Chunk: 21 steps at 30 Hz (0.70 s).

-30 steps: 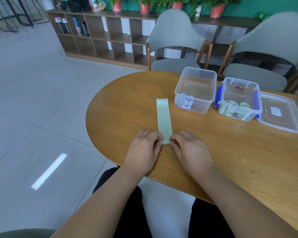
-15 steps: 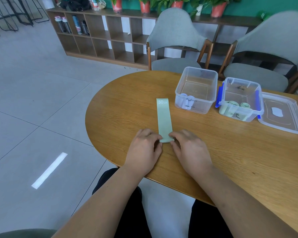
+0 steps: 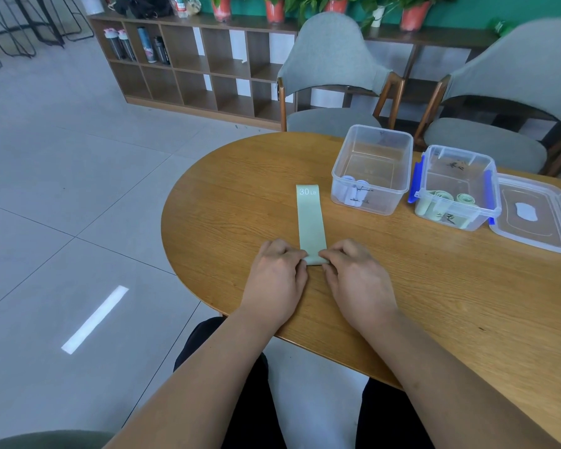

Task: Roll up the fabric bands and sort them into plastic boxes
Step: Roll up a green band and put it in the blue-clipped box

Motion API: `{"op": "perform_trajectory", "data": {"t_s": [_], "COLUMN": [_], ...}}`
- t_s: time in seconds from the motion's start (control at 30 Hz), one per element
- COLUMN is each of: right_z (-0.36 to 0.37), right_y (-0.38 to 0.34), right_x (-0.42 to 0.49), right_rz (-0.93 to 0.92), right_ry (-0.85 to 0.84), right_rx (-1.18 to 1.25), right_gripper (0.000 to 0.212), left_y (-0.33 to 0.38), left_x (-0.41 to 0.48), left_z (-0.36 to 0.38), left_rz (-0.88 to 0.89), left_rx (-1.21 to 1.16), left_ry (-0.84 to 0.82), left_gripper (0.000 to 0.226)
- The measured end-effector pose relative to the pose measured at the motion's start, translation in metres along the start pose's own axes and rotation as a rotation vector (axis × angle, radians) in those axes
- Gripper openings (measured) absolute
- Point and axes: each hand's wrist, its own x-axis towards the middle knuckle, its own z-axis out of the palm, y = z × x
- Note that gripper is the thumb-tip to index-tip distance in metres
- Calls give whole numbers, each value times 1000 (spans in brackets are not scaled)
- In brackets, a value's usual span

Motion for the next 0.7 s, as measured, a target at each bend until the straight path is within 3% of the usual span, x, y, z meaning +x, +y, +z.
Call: {"op": "perform_trajectory", "data": {"t_s": [0.3,0.7], "right_z": [-1,4], "right_y": [4,4], "right_x": [5,10], "right_rz": [13,54], "right_ry": [-12,-1], "right_rx": [0,52], "right_gripper": [19,28], "left_y": [2,-4], "left_x": [1,5], "left_z": [-3,1], "left_rz": [-48,-97], "left_rx": [-87,-130], "left_ry": [22,-9], "left_gripper": [15,19]}}
